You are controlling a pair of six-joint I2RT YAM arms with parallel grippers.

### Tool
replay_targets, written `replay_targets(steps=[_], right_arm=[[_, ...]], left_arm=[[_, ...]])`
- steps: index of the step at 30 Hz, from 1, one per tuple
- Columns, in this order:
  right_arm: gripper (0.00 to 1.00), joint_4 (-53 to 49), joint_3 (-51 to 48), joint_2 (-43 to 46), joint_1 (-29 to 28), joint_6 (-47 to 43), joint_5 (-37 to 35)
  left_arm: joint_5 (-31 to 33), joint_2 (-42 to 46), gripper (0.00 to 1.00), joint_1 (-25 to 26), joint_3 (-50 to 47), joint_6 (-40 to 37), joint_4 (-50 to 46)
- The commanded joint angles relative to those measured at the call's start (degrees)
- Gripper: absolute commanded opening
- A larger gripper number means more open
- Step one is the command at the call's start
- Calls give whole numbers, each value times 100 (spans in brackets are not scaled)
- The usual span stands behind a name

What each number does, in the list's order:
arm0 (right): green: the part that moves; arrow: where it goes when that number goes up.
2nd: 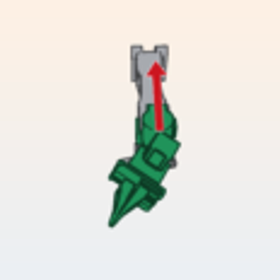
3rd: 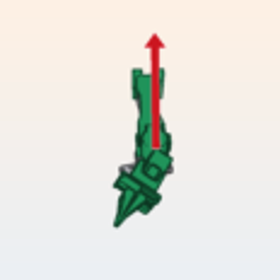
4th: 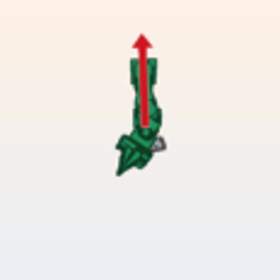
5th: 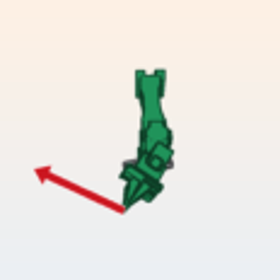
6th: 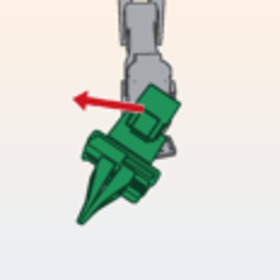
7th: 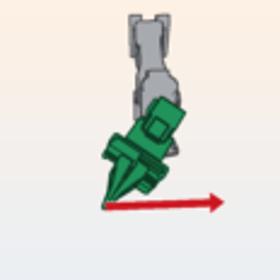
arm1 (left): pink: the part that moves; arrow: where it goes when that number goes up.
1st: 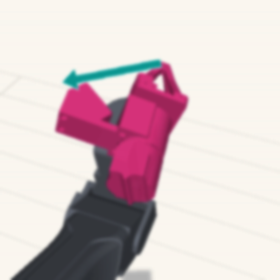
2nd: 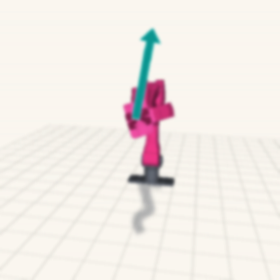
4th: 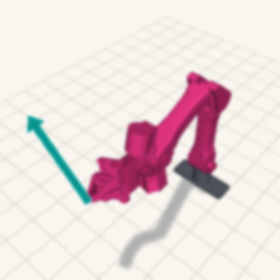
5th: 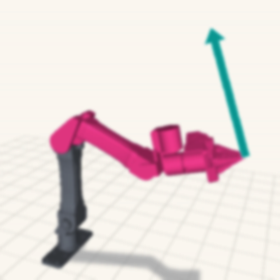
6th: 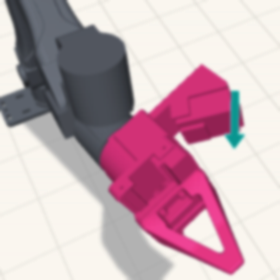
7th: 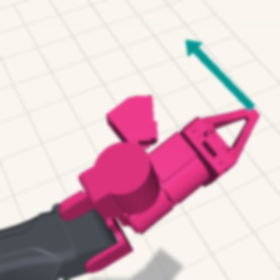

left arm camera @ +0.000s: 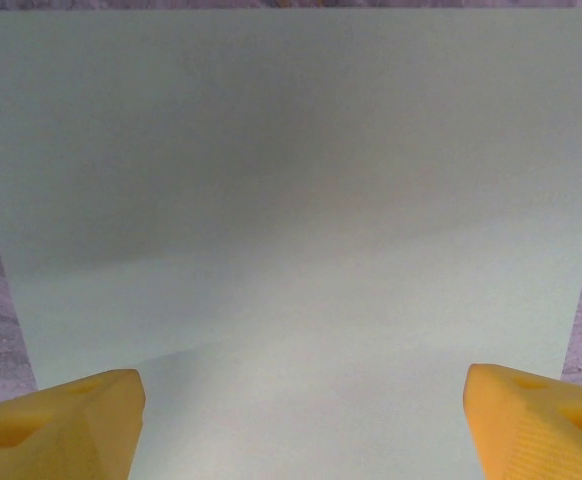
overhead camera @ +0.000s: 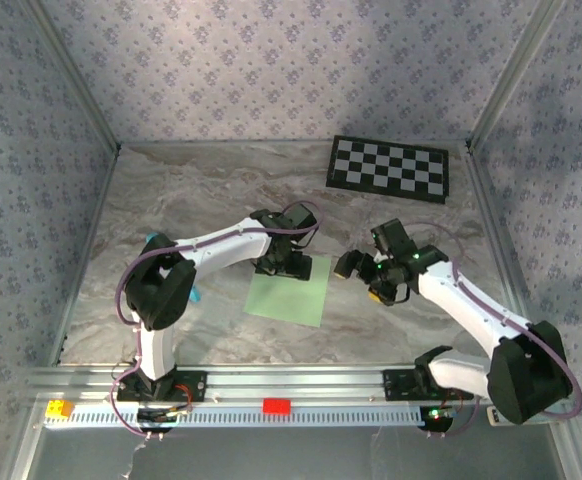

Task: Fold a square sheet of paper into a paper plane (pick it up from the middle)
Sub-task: First fold the square sheet of paper in half at the center of the table.

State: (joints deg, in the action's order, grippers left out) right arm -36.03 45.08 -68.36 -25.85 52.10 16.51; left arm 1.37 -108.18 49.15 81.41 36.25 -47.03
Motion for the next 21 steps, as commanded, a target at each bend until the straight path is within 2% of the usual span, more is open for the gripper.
replay_targets(steps=[1,9,13,21], right_arm=[[100,-457,435,-296,-179,-50,-122],[100,-547,889,-1076,-615,-144,-187],[100,-418,779,-852,-770,-41,-260],[100,-487,528,-368,-559,-50,-153]], left_arm=[[86,-9,83,-26,242,-153,-272],[13,43,84,-49,223,-307,-290],[-102,43,84,-120,72,-292,-123],[-316,75,84,-127,-165,-256,62]])
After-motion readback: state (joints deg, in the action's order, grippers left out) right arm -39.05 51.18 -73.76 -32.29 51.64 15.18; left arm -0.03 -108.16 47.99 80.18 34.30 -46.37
